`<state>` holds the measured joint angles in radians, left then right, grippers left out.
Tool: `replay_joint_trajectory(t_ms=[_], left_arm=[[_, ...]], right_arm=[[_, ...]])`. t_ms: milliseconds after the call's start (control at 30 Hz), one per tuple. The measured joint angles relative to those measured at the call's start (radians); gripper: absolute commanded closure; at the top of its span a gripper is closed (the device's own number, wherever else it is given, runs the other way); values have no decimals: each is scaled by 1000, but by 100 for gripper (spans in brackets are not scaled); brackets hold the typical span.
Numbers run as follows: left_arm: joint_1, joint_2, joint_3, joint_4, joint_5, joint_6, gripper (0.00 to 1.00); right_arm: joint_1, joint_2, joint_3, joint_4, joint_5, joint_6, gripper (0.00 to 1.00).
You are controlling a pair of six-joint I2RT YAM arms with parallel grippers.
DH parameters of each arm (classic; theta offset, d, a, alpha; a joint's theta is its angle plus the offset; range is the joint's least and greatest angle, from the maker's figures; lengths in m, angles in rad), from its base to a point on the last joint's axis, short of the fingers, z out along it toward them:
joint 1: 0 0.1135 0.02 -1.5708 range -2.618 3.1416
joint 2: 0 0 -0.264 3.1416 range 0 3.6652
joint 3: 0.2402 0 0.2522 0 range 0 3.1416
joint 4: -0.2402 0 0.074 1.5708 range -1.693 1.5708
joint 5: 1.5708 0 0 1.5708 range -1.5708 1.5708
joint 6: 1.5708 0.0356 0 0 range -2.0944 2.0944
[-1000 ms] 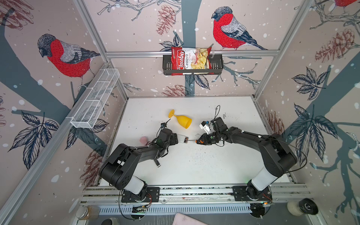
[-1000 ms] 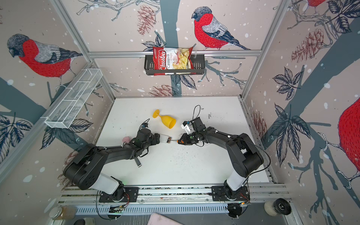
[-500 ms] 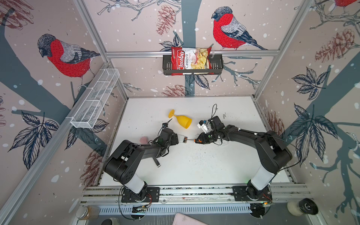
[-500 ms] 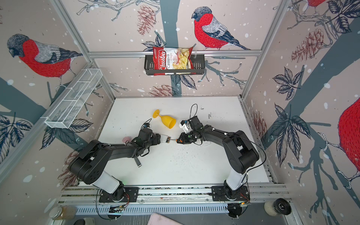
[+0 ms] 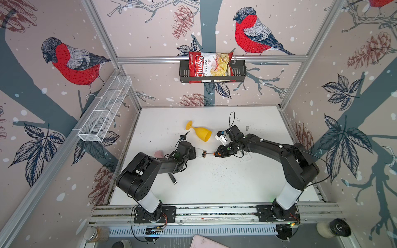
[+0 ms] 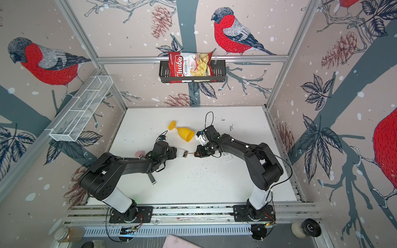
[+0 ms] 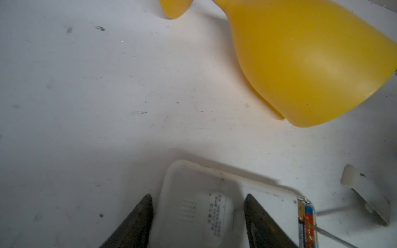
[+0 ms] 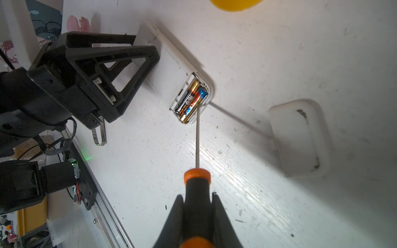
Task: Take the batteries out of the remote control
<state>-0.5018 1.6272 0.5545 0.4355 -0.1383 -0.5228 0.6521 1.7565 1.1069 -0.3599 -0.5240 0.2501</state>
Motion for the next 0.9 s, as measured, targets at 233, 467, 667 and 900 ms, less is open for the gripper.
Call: replay_joint_trajectory(t_ms=[233, 467, 667, 900], left_arm=[[1, 13, 2, 16, -16, 0, 37], [2, 30, 3, 46, -17, -2, 39], [2, 31, 3, 48, -15, -2, 39], [2, 30, 9, 41, -12, -3, 38]], right_arm=[[10, 26, 42, -44, 8, -19, 100], [22, 57, 54, -25, 4, -42, 100], [14, 58, 37, 19, -14, -42, 100], [-3, 56, 27, 42, -27, -41, 100]])
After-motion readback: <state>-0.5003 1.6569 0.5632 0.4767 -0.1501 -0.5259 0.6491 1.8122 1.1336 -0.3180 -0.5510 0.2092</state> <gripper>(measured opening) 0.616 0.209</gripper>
